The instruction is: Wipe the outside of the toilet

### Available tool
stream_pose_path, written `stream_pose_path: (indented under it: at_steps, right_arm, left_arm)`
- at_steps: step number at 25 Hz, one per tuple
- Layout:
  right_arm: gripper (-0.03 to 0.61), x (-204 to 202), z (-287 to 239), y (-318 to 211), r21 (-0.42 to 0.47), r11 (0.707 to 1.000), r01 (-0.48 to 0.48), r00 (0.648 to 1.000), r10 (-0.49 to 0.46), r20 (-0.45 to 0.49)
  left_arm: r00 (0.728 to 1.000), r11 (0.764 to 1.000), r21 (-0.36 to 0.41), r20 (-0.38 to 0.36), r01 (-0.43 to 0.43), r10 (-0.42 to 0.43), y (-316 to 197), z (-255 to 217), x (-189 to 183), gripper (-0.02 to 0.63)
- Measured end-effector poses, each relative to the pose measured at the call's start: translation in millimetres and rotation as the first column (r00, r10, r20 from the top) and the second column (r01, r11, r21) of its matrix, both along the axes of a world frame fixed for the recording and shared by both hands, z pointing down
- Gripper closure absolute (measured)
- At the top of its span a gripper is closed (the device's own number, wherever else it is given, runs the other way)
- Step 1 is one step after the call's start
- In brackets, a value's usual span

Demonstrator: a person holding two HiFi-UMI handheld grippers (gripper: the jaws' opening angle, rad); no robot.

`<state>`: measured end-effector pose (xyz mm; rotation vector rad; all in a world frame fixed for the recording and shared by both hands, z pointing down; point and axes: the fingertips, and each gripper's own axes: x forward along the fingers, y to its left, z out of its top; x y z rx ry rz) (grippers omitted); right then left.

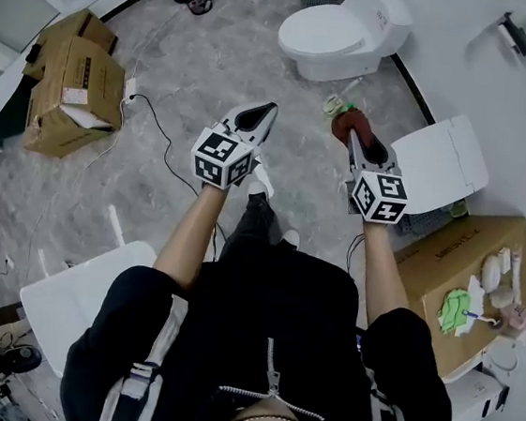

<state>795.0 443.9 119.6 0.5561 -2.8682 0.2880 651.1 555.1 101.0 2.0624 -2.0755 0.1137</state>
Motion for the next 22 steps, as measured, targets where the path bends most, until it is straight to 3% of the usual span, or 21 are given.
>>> stream_pose_path:
  at_steps: [7, 14, 22]
  right_arm:
    - [0.465, -42.6, 14.9, -35.4, -0.015, 1.0, -0.015, 1.0, 0.014, -0.026]
    - [0.465, -113.8, 34.1, -89.0, -0.036, 0.998, -0.05, 0.996, 0.048, -0.069]
    - [0.465, -222.4, 53.6, -153.2, -0.054, 0.993, -0.108, 0.986, 0.101, -0.129]
  left_arm:
    - [1.0, 1.0, -0.005, -0.019, -0.005, 0.005, -39.0, 14.6, -45.5, 0.61]
    - [0.998, 0.999, -0.017, -0.044, -0.042, 0.041, -103.5, 26.0, -116.0, 0.611]
    - [0.983, 0.98, -0.078, -0.042, -0.182, 0.179, -180.8, 58.8, -206.4, 0.611]
